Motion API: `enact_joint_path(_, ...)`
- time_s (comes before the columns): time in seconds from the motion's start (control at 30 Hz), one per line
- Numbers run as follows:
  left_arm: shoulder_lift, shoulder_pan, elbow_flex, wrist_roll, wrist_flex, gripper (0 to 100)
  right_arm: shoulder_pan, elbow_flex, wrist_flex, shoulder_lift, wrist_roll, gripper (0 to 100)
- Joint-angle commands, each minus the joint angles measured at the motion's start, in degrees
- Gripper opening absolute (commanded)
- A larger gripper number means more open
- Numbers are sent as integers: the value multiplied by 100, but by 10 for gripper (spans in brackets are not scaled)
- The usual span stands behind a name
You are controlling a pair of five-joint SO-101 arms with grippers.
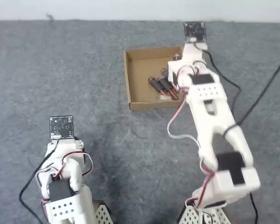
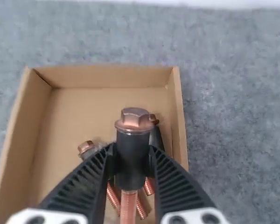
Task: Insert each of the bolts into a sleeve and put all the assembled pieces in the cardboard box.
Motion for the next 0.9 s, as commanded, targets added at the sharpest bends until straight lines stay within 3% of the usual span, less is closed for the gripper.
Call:
enact_joint_path(0.0, -123, -44, -66, -62, 0, 11, 110, -1284, 514, 497, 105, 6)
enact_joint_path(0.23, -123, -44, -66, -62, 0, 11, 233, -2470, 901, 1833, 123, 9)
enact_joint_path(0.5, -123, -44, -66, -62, 0, 11, 286, -2919, 989, 2527, 721, 13)
enact_joint_path(0.7, -123, -44, -66, -62, 0, 11, 224, -3288, 1842, 2571, 712, 150)
enact_joint_path(0.87, -123, -44, -66, -62, 0, 11, 330, -3499, 2070, 2352, 677, 31)
